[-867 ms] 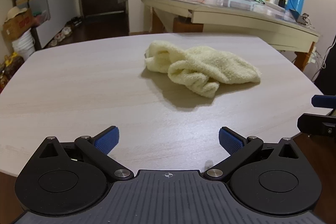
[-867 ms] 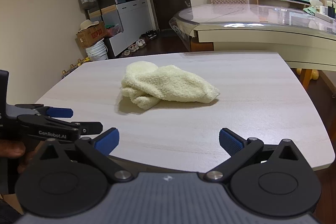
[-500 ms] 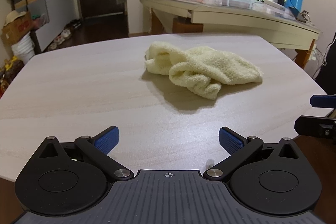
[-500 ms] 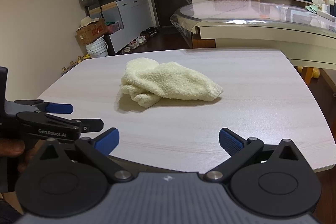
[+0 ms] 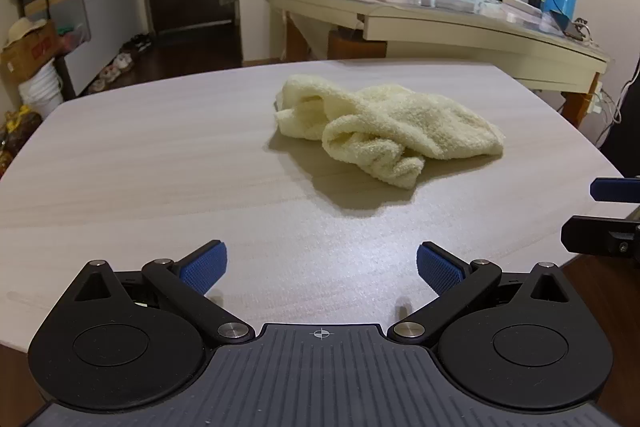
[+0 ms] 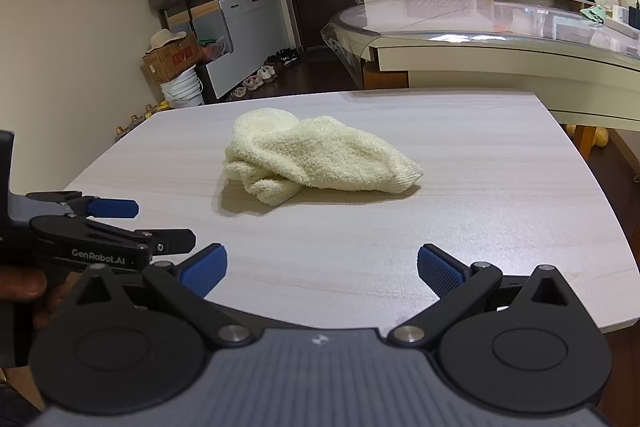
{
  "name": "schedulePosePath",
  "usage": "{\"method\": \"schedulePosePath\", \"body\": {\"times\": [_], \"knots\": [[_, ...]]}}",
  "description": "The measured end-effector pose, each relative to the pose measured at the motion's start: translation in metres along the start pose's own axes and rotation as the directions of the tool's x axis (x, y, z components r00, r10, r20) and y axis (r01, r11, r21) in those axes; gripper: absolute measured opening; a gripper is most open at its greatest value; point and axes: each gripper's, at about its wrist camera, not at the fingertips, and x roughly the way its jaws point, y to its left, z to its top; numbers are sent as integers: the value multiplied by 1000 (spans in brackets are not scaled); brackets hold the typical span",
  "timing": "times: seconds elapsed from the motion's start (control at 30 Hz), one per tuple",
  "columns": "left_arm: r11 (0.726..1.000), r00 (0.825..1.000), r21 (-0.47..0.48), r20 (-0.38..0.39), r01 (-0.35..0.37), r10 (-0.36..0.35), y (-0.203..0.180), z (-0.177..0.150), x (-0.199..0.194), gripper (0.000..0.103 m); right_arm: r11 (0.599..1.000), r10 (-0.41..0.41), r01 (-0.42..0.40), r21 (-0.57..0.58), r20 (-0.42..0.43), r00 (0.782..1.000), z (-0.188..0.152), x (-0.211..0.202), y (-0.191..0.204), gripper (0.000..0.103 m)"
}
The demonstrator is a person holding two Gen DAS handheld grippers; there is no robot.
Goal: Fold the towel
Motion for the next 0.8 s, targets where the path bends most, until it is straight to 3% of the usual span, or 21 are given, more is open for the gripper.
{"method": "schedulePosePath", "body": {"times": [0.8], "knots": [[1000,1000,4,-10,2,-2,5,2,7,103,1000,1,-2,-14,-27,1000,5,16,2,103]]}}
